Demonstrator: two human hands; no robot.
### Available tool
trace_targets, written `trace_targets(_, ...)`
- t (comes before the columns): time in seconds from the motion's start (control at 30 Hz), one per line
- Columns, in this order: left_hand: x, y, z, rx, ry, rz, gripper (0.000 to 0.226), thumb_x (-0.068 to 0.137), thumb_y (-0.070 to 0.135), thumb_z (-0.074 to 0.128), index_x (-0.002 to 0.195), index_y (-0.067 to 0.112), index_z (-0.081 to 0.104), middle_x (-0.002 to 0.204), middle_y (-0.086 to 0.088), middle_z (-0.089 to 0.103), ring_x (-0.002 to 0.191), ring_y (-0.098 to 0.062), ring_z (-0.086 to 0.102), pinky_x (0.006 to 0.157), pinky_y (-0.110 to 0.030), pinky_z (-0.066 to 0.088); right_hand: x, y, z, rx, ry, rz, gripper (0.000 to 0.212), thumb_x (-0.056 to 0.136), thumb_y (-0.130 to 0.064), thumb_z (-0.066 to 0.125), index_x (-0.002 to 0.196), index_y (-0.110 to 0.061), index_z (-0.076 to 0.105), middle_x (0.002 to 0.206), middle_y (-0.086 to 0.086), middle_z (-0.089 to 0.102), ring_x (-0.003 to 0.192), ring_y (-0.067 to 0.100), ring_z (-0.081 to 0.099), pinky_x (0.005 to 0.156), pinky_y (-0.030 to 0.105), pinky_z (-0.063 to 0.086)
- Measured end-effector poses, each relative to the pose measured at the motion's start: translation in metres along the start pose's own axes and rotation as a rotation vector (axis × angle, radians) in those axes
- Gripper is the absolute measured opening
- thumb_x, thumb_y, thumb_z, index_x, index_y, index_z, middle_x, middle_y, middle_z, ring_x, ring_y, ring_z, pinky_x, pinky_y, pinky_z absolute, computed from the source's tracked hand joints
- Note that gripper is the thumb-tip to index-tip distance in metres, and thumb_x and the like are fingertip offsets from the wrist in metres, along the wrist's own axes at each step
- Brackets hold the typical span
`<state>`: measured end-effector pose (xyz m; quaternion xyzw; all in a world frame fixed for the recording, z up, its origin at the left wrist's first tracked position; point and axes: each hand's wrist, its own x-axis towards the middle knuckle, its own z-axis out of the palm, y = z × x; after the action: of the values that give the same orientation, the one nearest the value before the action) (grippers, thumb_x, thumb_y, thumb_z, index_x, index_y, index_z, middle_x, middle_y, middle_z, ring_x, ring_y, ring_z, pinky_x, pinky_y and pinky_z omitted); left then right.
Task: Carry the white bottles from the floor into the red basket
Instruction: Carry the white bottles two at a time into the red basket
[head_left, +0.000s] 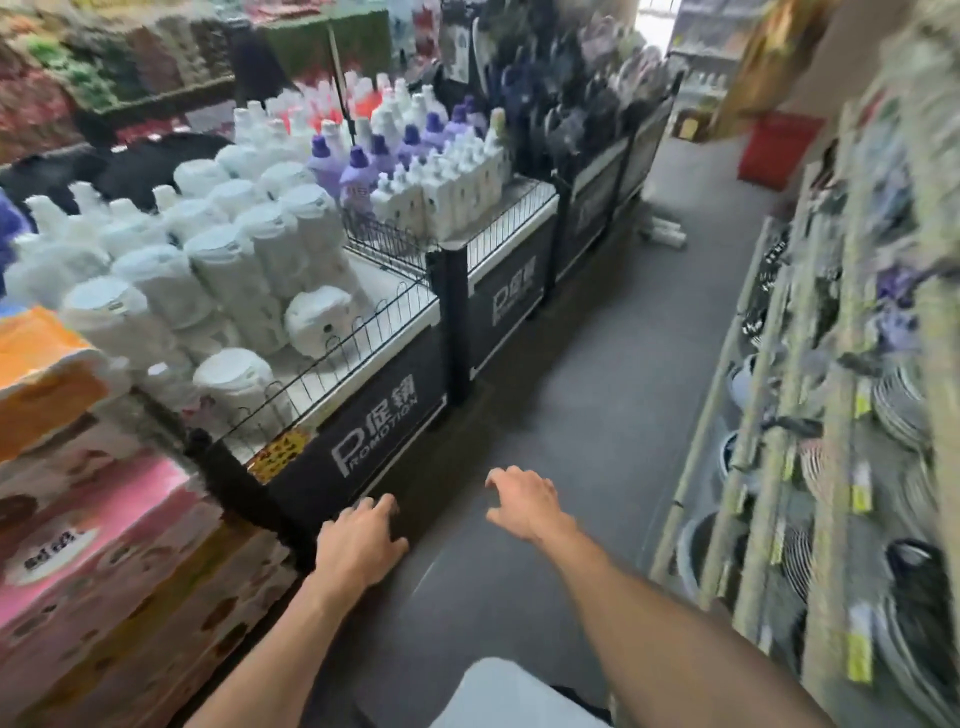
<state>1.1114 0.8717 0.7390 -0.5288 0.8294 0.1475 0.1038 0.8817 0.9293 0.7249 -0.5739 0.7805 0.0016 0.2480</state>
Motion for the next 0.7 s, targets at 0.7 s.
trace_targets(0.7,0.247,0.132,-0.06,0.184,-0.041,0.651,0.047,0.086,0.055,0.053,0.129,0.037,0.046,0.116,0.013,0.056,0.112,-0.013,0.058,0.086,-0.035,0.049,0.042,0.128,-0.109,0.278,0.235,0.545,0.04,0.092,-0.029,0.063,0.13,-0.022,0.055,0.131,0.006,0.063,0.122,0.031,0.058,0.098,0.036,0.042)
